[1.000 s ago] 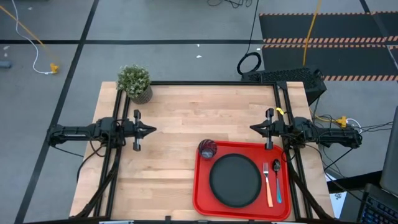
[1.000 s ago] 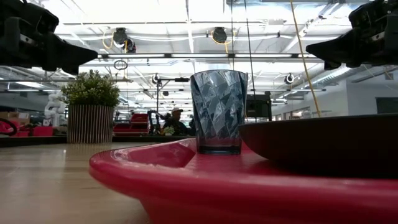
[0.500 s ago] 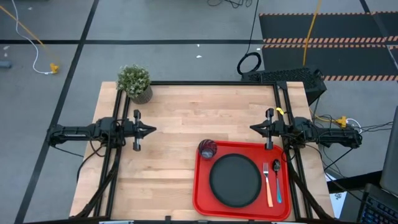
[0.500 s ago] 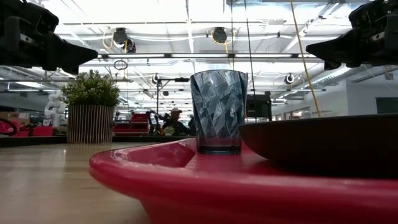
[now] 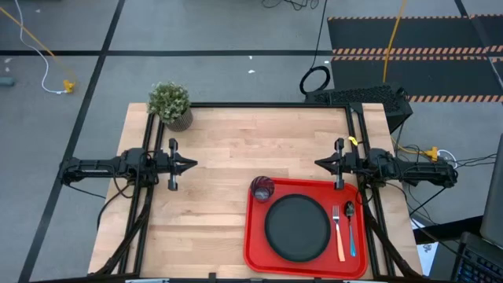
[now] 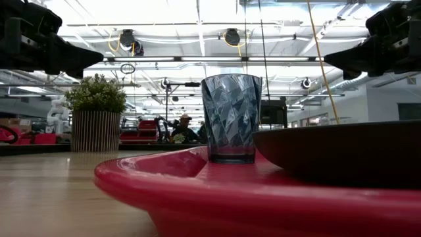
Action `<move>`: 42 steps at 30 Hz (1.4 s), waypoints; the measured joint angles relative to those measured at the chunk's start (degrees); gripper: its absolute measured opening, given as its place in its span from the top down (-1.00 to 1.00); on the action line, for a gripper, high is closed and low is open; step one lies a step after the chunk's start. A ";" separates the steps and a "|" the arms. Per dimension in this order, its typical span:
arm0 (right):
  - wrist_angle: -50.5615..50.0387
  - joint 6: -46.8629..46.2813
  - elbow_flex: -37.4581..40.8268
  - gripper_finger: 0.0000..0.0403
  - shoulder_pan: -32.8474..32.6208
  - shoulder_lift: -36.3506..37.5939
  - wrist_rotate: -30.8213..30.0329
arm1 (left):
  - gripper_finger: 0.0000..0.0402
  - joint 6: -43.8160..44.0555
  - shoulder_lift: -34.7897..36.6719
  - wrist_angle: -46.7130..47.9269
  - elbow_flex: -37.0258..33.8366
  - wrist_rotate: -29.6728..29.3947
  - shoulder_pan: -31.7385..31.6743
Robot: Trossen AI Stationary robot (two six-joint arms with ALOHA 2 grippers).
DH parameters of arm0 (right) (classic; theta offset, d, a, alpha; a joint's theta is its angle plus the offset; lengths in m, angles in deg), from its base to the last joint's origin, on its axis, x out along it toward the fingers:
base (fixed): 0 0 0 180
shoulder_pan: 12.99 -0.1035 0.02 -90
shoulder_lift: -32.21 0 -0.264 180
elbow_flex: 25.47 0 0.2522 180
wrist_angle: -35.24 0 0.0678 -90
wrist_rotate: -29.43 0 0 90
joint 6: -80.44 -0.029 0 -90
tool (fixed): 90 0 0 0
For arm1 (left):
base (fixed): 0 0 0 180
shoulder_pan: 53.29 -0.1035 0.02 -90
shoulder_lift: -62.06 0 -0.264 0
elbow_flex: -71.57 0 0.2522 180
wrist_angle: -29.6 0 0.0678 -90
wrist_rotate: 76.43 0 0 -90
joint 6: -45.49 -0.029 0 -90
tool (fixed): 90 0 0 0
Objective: Pick and place plate/cup/fork/spoon on tray
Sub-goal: Return to Home Position
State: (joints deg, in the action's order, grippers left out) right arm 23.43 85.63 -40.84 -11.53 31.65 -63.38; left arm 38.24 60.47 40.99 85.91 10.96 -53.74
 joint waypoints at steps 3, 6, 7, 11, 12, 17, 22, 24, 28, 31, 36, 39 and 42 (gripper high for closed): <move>-1.58 -0.06 0.00 1.00 -0.02 -0.27 0.30 | 0.87 0.00 0.00 -0.02 0.00 0.00 0.00; -1.81 -1.46 0.00 1.00 -0.02 -0.63 0.45 | 0.87 0.00 0.00 0.00 0.00 0.00 0.00; -1.81 -1.65 0.00 1.00 -0.02 -0.73 0.38 | 0.87 0.00 0.00 -0.02 0.00 0.00 0.00; -0.65 -1.27 0.00 1.00 -0.02 -0.76 0.07 | 0.87 0.00 0.00 -0.02 0.00 0.00 0.00; 0.10 -1.27 0.00 1.00 -0.02 -0.76 0.02 | 0.87 0.00 0.00 -0.02 0.00 0.00 -0.01; 3.11 -1.20 0.00 1.00 -0.02 -0.72 -0.19 | 0.87 0.00 0.00 -0.04 0.00 0.00 0.00; 3.40 -1.09 0.00 1.00 -0.02 -0.74 -0.18 | 0.87 0.00 -0.01 -0.01 0.00 0.00 0.00; 3.44 -1.09 0.00 1.00 -0.02 -0.74 -0.18 | 0.87 0.00 0.00 -0.02 0.00 0.00 0.00; 3.57 -1.09 0.00 1.00 -0.02 -0.74 -0.15 | 0.87 0.00 0.00 -0.02 0.00 0.00 0.00; 3.66 -1.09 0.00 1.00 -0.02 -0.74 -0.15 | 0.87 0.00 -0.02 -0.02 0.00 0.00 0.00; 3.70 -1.09 0.00 1.00 -0.02 -0.74 -0.15 | 0.87 0.00 0.00 -0.02 0.00 0.00 0.00; 3.72 -1.09 0.00 1.00 -0.02 -0.74 -0.15 | 0.87 0.00 0.00 -0.02 0.00 0.00 -0.01; 3.72 -1.09 0.00 1.00 -0.02 -0.74 -0.13 | 0.87 0.00 0.00 -0.02 0.00 0.00 0.00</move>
State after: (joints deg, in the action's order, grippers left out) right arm 27.16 84.54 -40.84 -11.55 30.91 -63.51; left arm 38.24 60.47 40.97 85.91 10.96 -53.74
